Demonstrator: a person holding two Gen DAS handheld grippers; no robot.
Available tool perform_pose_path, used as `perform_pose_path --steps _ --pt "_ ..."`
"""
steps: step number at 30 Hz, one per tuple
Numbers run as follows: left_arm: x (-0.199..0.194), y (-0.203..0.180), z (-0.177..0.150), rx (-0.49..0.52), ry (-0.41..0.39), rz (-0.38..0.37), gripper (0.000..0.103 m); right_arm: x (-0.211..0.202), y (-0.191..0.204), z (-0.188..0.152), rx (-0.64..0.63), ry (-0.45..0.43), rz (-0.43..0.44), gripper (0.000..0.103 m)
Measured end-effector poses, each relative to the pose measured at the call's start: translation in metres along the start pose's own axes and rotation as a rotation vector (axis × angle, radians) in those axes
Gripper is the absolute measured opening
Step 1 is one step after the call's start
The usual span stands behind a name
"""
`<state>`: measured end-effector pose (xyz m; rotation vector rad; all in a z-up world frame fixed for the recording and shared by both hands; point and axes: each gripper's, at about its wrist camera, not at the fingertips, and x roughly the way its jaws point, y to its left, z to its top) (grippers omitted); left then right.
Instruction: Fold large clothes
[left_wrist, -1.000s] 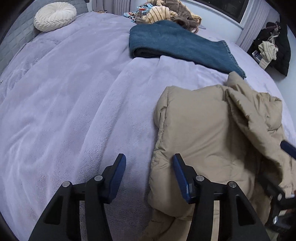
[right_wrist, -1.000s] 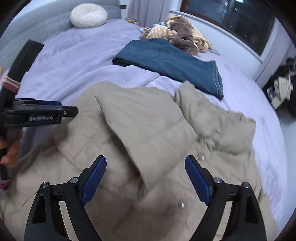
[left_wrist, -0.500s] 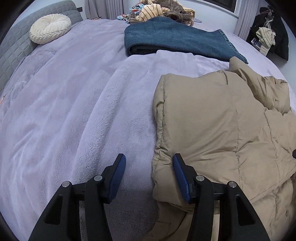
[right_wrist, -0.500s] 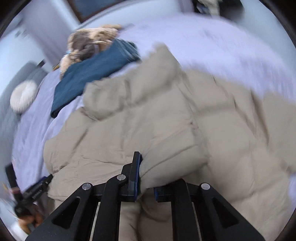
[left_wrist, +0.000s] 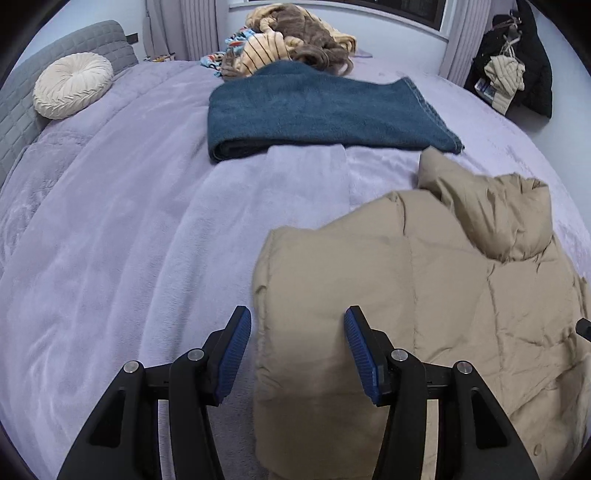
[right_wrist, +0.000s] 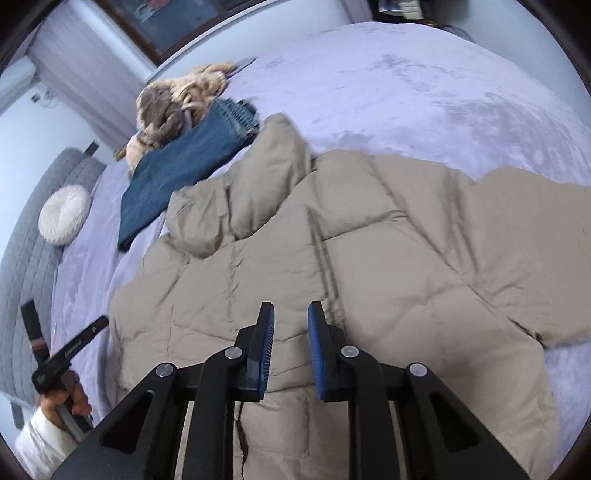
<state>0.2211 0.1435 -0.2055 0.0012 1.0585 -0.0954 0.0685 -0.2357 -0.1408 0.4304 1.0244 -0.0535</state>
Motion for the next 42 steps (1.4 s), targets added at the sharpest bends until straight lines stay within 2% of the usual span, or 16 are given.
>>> perform_pose_path --steps 3,5,6,10,12,15,18,20,25,30,31,32,34,36,38,42 --pt "0.022 -0.01 -0.011 0.015 0.026 0.033 0.058 0.038 0.017 -0.005 -0.129 0.111 -0.078 0.016" --pt "0.032 -0.008 -0.015 -0.001 0.036 0.045 0.07 0.057 0.01 -0.012 -0.146 0.153 -0.124 0.005" --pt "0.034 -0.006 -0.016 -0.018 0.04 0.048 0.072 0.059 0.004 -0.015 -0.142 0.152 -0.124 0.005" --pt "0.029 -0.003 -0.013 -0.042 0.057 0.056 0.074 0.039 -0.015 -0.016 -0.085 0.145 -0.118 0.005" --pt "0.016 -0.007 -0.011 -0.031 0.051 0.082 0.074 0.02 -0.03 -0.019 -0.032 0.136 -0.112 0.011" --pt "-0.009 -0.019 -0.014 -0.011 0.04 0.066 0.074 -0.005 -0.058 -0.029 0.083 0.123 -0.056 0.012" --pt "-0.03 -0.039 -0.019 0.026 0.037 0.049 0.074 -0.026 -0.083 -0.04 0.196 0.119 -0.015 0.026" --pt "-0.043 -0.057 -0.025 0.043 0.047 0.025 0.074 -0.037 -0.094 -0.05 0.26 0.079 0.001 0.047" --pt "-0.061 -0.115 -0.048 0.091 0.099 -0.046 0.074 -0.056 -0.113 -0.07 0.316 0.072 0.021 0.048" --pt "-0.07 -0.17 -0.07 0.131 0.141 -0.096 0.076 -0.075 -0.139 -0.085 0.356 0.073 0.025 0.059" --pt "-0.072 -0.18 -0.074 0.136 0.144 -0.101 0.092 -0.078 -0.144 -0.087 0.365 0.071 0.025 0.061" --pt "-0.074 -0.188 -0.077 0.136 0.135 -0.1 0.103 -0.083 -0.151 -0.09 0.374 0.07 0.025 0.063" --pt "-0.081 -0.204 -0.081 0.147 0.108 -0.098 0.103 -0.089 -0.164 -0.091 0.392 0.061 0.029 0.068" --pt "-0.082 -0.219 -0.084 0.166 0.117 -0.096 0.103 -0.098 -0.181 -0.094 0.413 0.05 0.032 0.072" --pt "-0.081 -0.233 -0.086 0.174 0.133 -0.103 0.103 -0.106 -0.198 -0.094 0.434 0.037 0.03 0.082" --pt "-0.082 -0.256 -0.087 0.174 0.149 -0.113 0.103 -0.12 -0.238 -0.094 0.493 0.005 0.012 0.083"
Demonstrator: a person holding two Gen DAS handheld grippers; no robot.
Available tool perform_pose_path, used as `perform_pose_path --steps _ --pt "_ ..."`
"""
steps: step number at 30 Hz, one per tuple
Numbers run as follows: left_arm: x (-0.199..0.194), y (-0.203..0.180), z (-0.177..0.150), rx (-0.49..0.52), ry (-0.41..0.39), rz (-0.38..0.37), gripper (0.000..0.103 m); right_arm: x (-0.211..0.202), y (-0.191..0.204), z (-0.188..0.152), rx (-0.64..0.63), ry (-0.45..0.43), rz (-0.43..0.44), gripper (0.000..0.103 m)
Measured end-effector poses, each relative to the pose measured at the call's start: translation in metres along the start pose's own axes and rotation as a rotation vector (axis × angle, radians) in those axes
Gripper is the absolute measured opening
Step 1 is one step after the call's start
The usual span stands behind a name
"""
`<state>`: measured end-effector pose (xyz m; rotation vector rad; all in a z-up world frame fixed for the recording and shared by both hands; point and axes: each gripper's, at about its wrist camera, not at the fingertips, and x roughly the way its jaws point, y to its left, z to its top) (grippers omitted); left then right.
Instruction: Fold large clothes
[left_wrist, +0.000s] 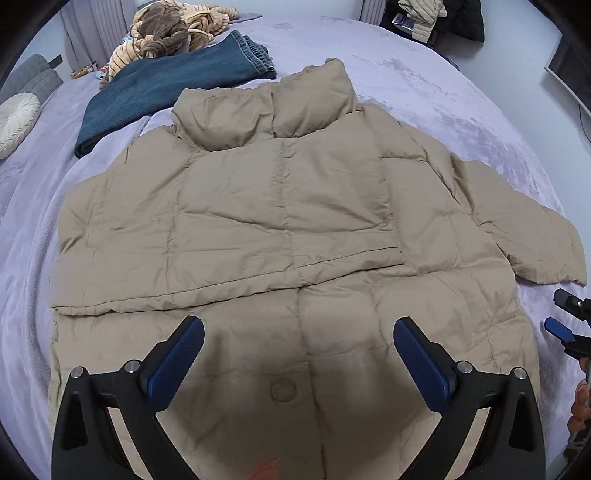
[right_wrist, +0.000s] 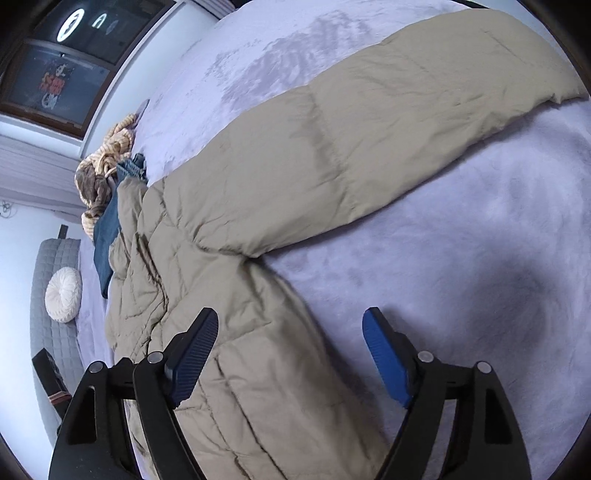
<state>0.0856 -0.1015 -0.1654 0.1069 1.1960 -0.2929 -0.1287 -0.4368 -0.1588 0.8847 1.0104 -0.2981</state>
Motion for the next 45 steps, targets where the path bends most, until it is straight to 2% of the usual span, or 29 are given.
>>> perform_pose_path --steps 3,4,5,13,20,27,28,29,30,31,32,35,37,40,45 --pt "0.003 -0.016 0.004 0.006 0.005 -0.019 0.103 -0.011 -0.03 0.018 0.068 -0.036 0.004 0.088" --pt "0.005 -0.021 0.005 0.011 0.011 -0.025 0.103 -0.015 -0.04 0.025 0.087 -0.047 0.008 0.1" --pt "0.008 -0.025 0.006 0.018 0.023 -0.04 0.103 -0.018 -0.049 0.031 0.107 -0.06 0.009 0.103" --pt "0.009 -0.054 0.013 0.04 0.023 -0.053 0.103 -0.033 -0.099 0.069 0.236 -0.167 0.049 0.103" --pt "0.005 -0.051 0.028 0.025 -0.002 -0.042 0.103 -0.032 -0.135 0.109 0.423 -0.25 0.212 0.103" --pt "-0.002 -0.026 0.037 -0.04 -0.035 -0.027 0.103 -0.019 -0.147 0.13 0.641 -0.272 0.39 0.101" --pt "-0.003 -0.023 0.037 -0.045 -0.039 -0.022 0.103 -0.016 -0.147 0.131 0.663 -0.27 0.404 0.095" --pt "-0.003 -0.018 0.038 -0.053 -0.044 -0.016 0.103 -0.014 -0.146 0.132 0.683 -0.266 0.422 0.074" --pt "-0.004 -0.013 0.038 -0.062 -0.047 -0.011 0.103 -0.009 -0.145 0.133 0.698 -0.254 0.44 0.061" --pt "-0.005 -0.009 0.039 -0.07 -0.05 -0.008 0.103 -0.005 -0.143 0.135 0.705 -0.239 0.453 0.03" --pt "-0.006 -0.004 0.038 -0.078 -0.054 -0.005 0.103 -0.002 -0.14 0.137 0.706 -0.231 0.46 0.01" --pt "-0.009 0.014 0.038 -0.101 -0.071 0.006 0.103 -0.007 -0.127 0.14 0.657 -0.245 0.457 0.007" --pt "-0.012 0.029 0.038 -0.12 -0.084 0.016 0.103 -0.011 -0.102 0.147 0.578 -0.242 0.455 0.007" --pt "-0.017 0.056 0.037 -0.176 -0.098 0.019 0.103 -0.019 -0.047 0.157 0.407 -0.23 0.454 0.007" --pt "-0.022 0.1 0.031 -0.265 -0.12 0.012 0.103 -0.017 0.077 0.152 0.095 -0.183 0.467 0.007"
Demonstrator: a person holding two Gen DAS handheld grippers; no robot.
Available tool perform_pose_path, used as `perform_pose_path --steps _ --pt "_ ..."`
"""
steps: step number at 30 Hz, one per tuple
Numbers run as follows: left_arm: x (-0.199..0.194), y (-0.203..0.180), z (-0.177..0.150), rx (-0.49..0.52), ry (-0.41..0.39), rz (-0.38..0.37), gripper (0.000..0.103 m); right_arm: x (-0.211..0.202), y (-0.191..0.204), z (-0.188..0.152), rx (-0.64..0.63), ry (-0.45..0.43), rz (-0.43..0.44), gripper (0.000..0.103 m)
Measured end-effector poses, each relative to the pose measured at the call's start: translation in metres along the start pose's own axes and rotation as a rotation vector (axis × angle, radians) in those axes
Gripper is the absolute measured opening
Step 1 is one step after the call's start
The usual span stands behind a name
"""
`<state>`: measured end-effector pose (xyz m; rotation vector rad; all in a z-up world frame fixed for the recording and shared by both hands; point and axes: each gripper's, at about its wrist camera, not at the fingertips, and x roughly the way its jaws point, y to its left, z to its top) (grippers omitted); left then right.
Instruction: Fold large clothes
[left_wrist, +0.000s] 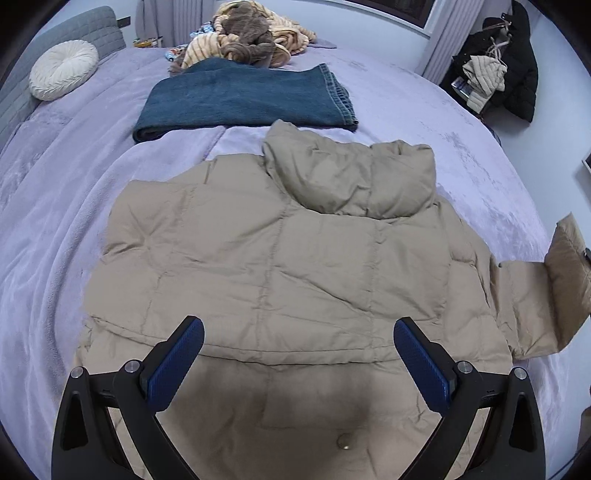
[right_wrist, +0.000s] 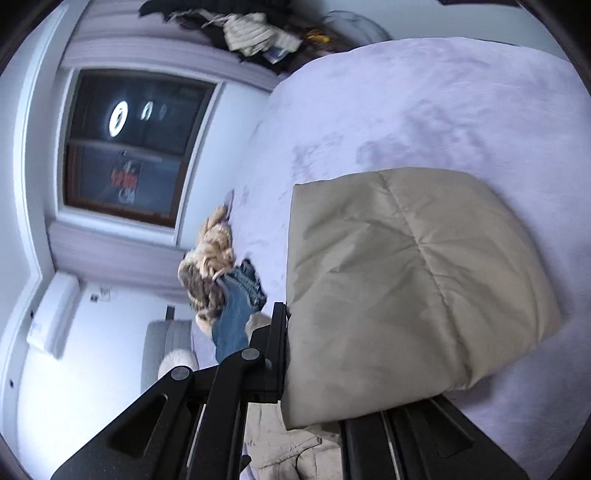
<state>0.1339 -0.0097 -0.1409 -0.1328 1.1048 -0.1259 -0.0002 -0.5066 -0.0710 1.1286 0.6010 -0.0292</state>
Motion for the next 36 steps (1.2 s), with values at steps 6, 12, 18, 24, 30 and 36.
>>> perform_pose_path --steps 6,12,18,24,30,36 --pt "-0.004 0.044 0.003 -0.025 -0.024 0.033 0.103 0.084 0.123 -0.089 -0.47 0.17 -0.052 0.007" --pt "0.001 0.084 0.001 -0.059 -0.016 0.065 0.103 0.172 0.135 -0.208 -0.705 0.386 -0.206 0.007" --pt "0.013 0.099 0.0 -0.071 0.008 0.054 0.103 0.215 0.079 -0.238 -0.624 0.479 -0.331 0.007" --pt "0.031 0.086 0.009 -0.063 0.027 0.003 0.103 0.225 0.056 -0.241 -0.584 0.502 -0.414 0.011" --pt "0.039 0.078 0.024 -0.056 0.019 -0.071 0.103 0.179 0.071 -0.219 -0.508 0.425 -0.369 0.072" --pt "0.042 0.102 0.04 -0.099 0.011 -0.12 0.103 0.138 0.05 -0.172 -0.297 0.242 -0.355 0.069"
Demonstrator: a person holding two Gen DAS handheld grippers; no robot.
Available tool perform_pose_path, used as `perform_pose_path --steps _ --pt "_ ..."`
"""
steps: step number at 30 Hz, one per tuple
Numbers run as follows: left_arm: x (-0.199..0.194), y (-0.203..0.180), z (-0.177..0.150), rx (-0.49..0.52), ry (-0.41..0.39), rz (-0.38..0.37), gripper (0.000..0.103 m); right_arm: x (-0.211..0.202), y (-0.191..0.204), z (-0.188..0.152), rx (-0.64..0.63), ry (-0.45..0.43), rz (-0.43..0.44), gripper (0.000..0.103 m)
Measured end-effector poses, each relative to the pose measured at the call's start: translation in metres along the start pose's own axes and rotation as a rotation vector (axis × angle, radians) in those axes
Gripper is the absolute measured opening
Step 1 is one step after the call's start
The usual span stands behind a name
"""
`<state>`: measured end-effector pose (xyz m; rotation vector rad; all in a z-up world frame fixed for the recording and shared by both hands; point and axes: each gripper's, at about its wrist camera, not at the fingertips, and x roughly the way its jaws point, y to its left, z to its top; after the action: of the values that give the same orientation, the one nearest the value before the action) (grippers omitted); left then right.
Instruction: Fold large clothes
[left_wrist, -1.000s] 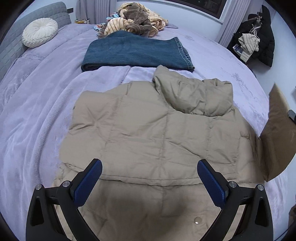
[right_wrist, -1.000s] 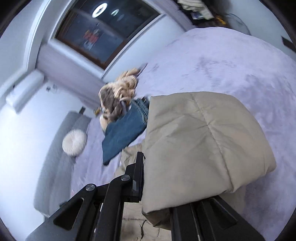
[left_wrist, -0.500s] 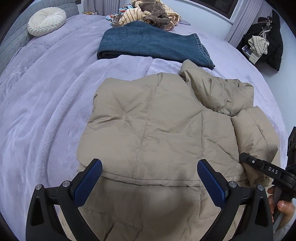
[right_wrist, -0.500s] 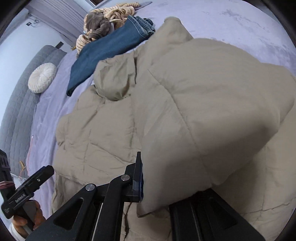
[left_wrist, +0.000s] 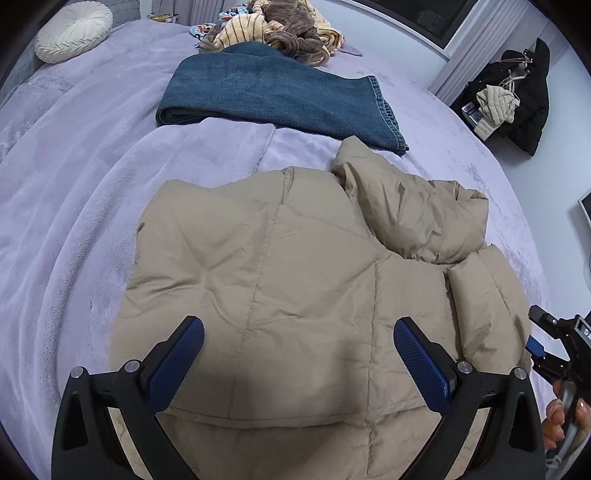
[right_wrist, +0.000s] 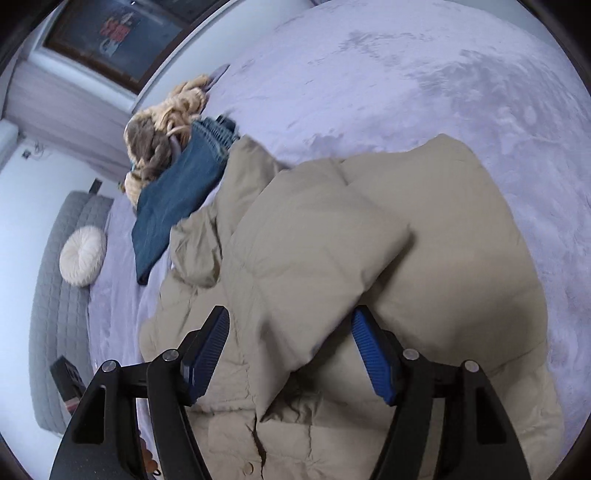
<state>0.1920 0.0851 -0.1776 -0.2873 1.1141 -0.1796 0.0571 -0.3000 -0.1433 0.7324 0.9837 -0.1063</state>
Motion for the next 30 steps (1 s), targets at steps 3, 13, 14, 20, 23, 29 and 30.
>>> perform_pose_path --steps 3,13,14,20,23,29,30 --pt "-0.004 0.013 0.004 -0.021 0.006 -0.057 0.103 0.005 0.01 0.01 -0.002 -0.028 0.023 0.018" --pt "-0.013 0.045 0.006 -0.168 0.053 -0.384 0.103 0.065 0.155 -0.057 -0.508 0.148 0.093 0.037" --pt "-0.012 0.044 0.006 -0.171 0.062 -0.407 0.103 0.073 0.159 -0.066 -0.526 0.185 0.095 0.058" --pt "-0.003 0.024 0.006 -0.149 0.111 -0.495 0.103 0.072 0.141 -0.089 -0.517 0.271 0.094 0.068" --pt "0.006 0.009 0.005 -0.141 0.138 -0.524 0.103 0.05 0.107 -0.087 -0.481 0.264 0.061 0.068" --pt "0.044 -0.011 0.0 -0.101 0.213 -0.443 0.103 -0.001 0.009 -0.074 -0.35 0.203 -0.081 0.068" --pt "0.051 -0.013 -0.002 -0.102 0.224 -0.426 0.102 -0.006 -0.007 -0.072 -0.312 0.201 -0.104 0.066"
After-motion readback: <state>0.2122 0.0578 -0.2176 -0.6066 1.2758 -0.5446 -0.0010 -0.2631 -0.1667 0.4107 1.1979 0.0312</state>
